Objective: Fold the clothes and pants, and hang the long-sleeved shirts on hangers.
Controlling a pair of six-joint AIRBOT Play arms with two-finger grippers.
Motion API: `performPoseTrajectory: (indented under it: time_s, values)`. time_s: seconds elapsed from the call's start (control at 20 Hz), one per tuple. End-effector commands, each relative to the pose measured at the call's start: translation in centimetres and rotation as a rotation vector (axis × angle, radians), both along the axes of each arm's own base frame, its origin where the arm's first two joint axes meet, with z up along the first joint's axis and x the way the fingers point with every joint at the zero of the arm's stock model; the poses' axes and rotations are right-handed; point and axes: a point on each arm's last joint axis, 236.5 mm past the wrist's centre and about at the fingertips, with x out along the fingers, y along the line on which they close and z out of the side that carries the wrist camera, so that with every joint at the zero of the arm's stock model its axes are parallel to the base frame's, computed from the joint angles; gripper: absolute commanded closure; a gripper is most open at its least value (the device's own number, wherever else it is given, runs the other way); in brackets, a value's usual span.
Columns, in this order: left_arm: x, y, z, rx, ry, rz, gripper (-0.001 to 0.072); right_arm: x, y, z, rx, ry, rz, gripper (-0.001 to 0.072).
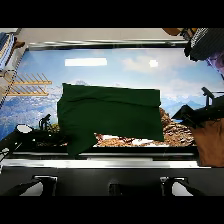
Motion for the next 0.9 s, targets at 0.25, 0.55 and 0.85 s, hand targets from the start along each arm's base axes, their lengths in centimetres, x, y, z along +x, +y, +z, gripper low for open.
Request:
performPoseTrajectory:
  time_s: [0.25, 0.55, 0.85]
  values:
    - [-0.1, -0.2, 0.1, -0.009, 0.004, -0.003, 0.0631, -4.1, 1.3, -8.4, 0.066, 0.194, 0.009, 0.0196]
    - [-0.1, -0.2, 0.1, -0.01, 0.005, -0.003, 0.0631, -5.1, 1.2, -11.2, 0.047, 0.217, 0.003, 0.0197]
    - [-0.1, -0.2, 0.1, -0.01, 0.007, 0.001, 0.0631, -5.9, 3.3, -12.5, 0.123, 0.219, -0.034, 0.0197]
